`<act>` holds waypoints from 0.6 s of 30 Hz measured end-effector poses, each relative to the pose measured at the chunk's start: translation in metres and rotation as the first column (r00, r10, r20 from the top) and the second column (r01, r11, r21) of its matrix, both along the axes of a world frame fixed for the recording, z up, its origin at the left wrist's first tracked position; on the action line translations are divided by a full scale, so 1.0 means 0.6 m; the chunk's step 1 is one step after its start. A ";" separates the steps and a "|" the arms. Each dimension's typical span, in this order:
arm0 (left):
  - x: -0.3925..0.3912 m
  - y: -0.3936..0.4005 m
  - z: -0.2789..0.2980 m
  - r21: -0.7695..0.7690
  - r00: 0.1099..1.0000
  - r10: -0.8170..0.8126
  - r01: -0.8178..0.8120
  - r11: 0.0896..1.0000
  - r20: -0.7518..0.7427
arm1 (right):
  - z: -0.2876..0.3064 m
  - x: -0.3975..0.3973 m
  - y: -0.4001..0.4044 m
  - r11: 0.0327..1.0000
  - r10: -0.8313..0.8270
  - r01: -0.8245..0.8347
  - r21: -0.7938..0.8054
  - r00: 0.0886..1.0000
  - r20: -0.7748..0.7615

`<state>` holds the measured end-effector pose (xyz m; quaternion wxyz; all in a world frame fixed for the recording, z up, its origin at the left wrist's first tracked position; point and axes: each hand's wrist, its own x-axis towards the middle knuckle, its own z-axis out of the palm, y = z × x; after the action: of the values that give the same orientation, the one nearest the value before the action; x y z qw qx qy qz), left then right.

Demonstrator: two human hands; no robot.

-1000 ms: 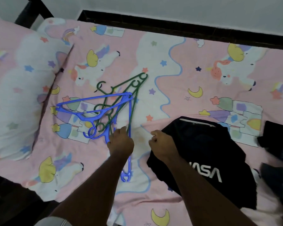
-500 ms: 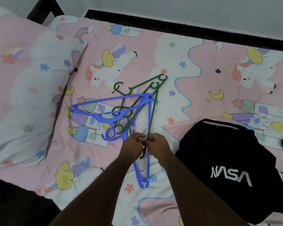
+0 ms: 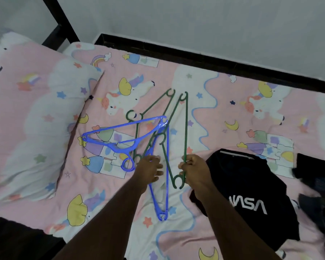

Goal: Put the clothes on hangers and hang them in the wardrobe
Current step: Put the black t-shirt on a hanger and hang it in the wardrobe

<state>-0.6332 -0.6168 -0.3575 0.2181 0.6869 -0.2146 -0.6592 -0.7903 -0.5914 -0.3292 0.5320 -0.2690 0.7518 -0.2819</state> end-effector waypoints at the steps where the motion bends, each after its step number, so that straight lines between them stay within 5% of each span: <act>1: -0.012 0.001 0.017 0.041 0.996 -0.003 0.006 0.999 -0.086 | 0.015 -0.013 0.009 0.998 -0.052 0.051 0.022 0.998 0.028; 7: -0.090 0.012 0.071 0.042 0.950 0.057 -0.046 0.998 -0.308 | 0.089 -0.056 0.077 0.975 -0.206 0.172 0.142 0.940 0.272; 14: -0.135 -0.007 0.099 -0.291 0.962 -0.274 0.264 0.920 0.007 | 0.105 -0.139 0.090 0.946 -0.324 0.311 0.090 0.910 0.258; 16: -0.143 -0.013 0.106 -0.325 0.923 -0.377 0.382 0.865 0.081 | 0.095 -0.178 0.085 0.928 -0.367 0.372 0.010 0.910 0.192; 18: -0.150 -0.021 0.111 -0.352 0.889 -0.445 0.454 0.819 0.111 | 0.081 -0.223 0.081 0.946 -0.321 0.315 -0.076 0.943 -0.089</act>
<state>-0.7235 -0.6294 -0.2912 0.1790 0.5714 -0.4927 -0.6314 -0.9238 -0.5426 -0.2808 0.4325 -0.1739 0.8022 -0.3730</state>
